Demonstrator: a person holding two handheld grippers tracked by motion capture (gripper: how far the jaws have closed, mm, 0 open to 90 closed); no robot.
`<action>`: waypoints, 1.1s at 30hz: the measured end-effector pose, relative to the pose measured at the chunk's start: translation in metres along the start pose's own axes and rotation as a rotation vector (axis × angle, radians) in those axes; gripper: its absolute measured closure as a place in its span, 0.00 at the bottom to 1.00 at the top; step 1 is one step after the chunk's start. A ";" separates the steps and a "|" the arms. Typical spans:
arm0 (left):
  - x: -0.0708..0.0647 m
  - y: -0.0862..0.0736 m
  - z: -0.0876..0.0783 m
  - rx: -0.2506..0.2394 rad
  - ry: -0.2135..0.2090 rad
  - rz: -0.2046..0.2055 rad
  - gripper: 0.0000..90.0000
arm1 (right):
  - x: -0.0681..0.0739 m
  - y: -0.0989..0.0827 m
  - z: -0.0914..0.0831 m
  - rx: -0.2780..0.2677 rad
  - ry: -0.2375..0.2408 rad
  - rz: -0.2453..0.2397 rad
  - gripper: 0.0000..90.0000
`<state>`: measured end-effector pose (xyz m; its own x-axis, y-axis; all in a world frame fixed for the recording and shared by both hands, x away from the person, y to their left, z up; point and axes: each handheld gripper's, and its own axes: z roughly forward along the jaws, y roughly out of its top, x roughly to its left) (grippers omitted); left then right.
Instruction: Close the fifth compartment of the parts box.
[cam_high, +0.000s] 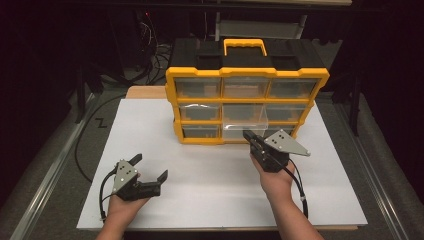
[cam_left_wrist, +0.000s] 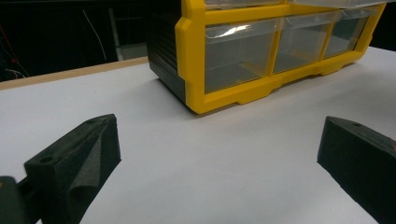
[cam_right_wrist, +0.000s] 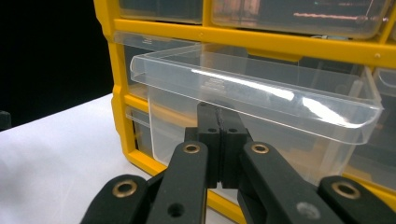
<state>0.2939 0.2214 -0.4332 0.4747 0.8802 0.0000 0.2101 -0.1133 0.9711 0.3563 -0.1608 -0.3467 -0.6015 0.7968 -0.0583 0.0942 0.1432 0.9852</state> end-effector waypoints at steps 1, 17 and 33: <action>0.000 0.000 0.000 -0.001 0.003 -0.003 0.00 | -0.001 -0.001 0.000 -0.003 0.003 0.005 1.00; 0.005 -0.002 0.006 0.028 0.025 0.009 0.00 | -0.012 -0.003 0.011 0.006 -0.020 0.001 1.00; 0.003 -0.002 0.004 0.023 0.004 0.014 0.00 | -0.014 0.004 0.017 0.037 -0.073 -0.025 1.00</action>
<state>0.2989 0.2225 -0.4360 0.4739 0.8805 0.0146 0.2234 -0.1362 0.9652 0.3788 -0.1617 -0.3445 -0.5446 0.8332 -0.0960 0.1097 0.1843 0.9767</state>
